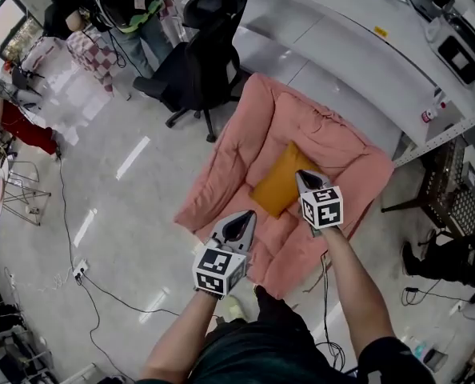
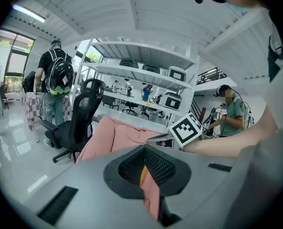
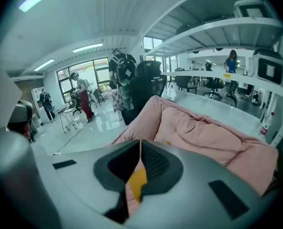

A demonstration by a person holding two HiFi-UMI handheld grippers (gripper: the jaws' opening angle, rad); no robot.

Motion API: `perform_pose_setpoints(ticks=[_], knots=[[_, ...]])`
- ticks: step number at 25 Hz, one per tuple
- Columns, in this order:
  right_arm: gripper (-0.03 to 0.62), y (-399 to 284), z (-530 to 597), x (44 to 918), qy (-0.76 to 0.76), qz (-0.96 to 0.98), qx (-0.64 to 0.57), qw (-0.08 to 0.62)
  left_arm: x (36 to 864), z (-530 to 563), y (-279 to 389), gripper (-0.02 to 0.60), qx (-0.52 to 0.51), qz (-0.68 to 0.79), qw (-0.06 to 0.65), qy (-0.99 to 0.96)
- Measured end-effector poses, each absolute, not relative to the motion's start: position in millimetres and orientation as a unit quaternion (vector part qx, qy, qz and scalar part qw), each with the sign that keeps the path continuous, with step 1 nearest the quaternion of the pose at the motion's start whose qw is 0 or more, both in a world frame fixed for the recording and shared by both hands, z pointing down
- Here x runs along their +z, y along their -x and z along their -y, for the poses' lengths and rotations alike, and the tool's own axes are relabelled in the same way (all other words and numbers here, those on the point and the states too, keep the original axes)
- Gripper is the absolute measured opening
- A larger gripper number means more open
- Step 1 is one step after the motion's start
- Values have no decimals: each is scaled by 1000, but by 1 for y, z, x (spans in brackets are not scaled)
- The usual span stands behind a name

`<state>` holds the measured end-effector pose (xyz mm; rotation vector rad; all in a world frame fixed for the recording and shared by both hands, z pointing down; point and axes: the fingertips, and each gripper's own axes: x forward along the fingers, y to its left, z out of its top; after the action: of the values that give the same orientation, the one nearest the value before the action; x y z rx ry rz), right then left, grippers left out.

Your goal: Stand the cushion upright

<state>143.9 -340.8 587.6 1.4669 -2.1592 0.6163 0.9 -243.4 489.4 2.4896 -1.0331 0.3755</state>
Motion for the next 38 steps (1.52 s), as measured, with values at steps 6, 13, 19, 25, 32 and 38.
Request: perform_pose_setpoints(ticks=[6,13,19,25,32,38], knots=[[8,-118,295,540,-545,790,219,174,476,226,10,6,123,374,211,-895],[5,-99,242,484,-569,789,193,125,450,205,28,6,117,375,213,-894],[5,-79,203,444,-578,791,171,104,423,180,50,6,98,383,214,-893],[5,-49,164,406,-577,800,140,89,395,150,74,6,79,389,209,-894],[5,-37,131,361,-582,802,116,62,360,126,95,6,61,395,196,-896],[5,-29,106,327,-587,803,89,44,328,111,118,6,44,408,177,-894]])
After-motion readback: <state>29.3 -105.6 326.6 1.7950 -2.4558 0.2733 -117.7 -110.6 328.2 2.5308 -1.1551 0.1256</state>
